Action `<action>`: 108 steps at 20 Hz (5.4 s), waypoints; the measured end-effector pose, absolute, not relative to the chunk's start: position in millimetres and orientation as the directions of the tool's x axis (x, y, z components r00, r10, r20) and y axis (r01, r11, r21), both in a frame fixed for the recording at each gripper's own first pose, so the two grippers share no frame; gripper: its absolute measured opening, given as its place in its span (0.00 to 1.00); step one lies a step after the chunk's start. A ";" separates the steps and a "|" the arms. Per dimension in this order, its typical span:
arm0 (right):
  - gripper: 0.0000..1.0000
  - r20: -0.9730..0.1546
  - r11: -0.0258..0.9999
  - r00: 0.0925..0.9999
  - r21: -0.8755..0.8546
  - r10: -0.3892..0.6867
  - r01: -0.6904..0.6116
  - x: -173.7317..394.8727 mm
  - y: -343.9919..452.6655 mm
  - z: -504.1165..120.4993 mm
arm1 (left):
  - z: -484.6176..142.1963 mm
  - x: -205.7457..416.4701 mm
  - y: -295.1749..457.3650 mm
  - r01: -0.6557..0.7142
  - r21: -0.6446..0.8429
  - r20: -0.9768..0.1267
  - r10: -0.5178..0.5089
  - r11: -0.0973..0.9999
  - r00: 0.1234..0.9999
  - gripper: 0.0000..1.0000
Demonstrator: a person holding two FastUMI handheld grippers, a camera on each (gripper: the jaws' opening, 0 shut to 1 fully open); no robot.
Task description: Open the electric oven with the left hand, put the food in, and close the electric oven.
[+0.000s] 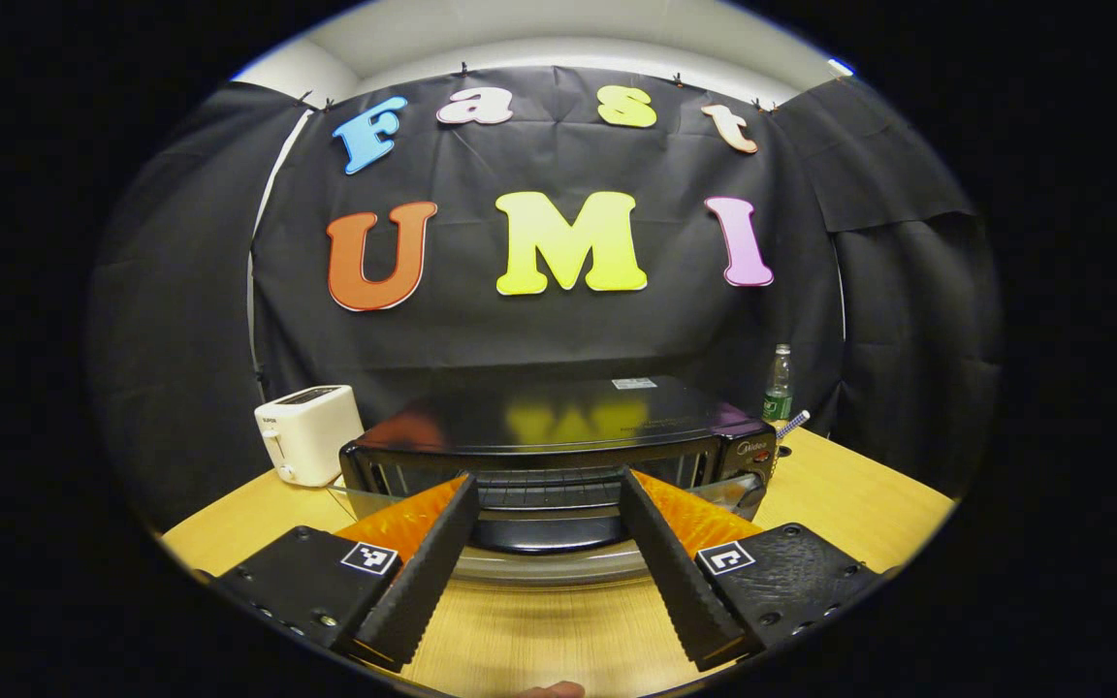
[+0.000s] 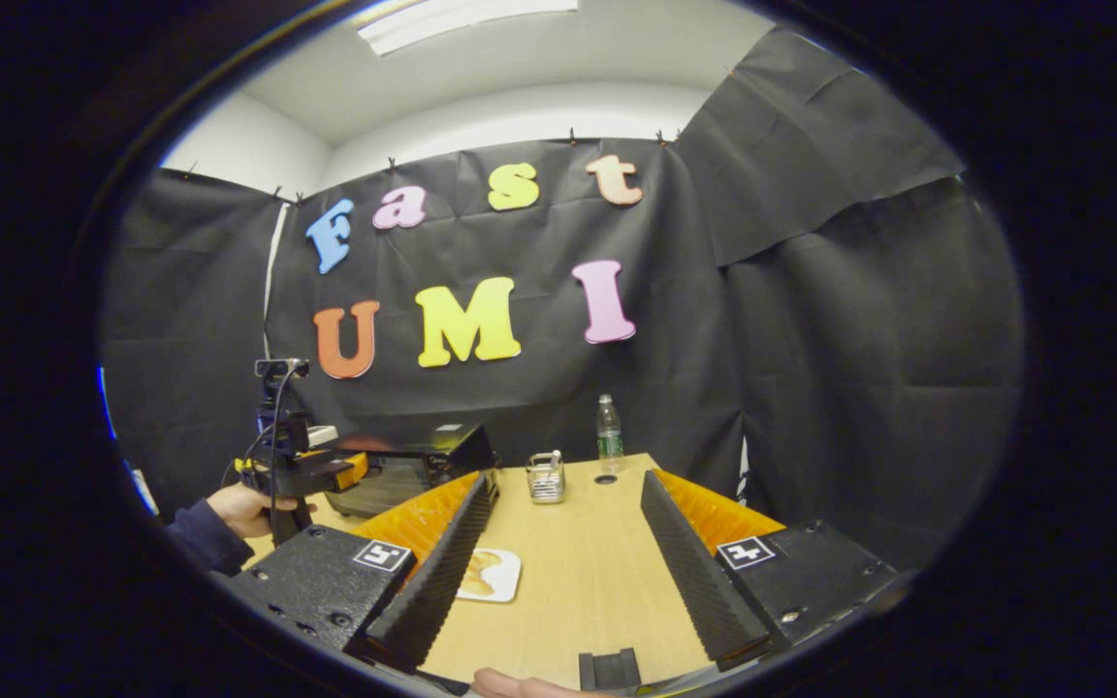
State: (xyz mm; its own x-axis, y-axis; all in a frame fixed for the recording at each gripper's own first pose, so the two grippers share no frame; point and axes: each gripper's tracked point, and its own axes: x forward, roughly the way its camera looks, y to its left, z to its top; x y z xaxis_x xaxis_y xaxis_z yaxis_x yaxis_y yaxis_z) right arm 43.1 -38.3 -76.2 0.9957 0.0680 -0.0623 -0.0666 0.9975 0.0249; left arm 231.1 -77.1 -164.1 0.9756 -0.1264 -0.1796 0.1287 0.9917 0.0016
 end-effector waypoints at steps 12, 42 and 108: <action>0.96 -0.096 0.996 0.991 0.004 0.092 -0.092 45.3 -16.8 -90.3 | -187.6 184.0 -77.0 0.105 -0.009 -0.121 -0.106 0.994 0.987 0.95; 0.96 -0.164 0.993 0.982 -0.045 0.096 -0.105 60.7 3.2 -119.8 | -287.8 110.2 -74.9 0.136 -0.044 -0.469 -0.141 0.990 0.872 0.94; 0.51 -0.378 0.861 0.833 0.465 0.403 -0.205 341.6 365.5 -288.8 | -72.3 6.3 48.2 0.099 -0.002 -0.025 -0.099 0.995 0.995 0.95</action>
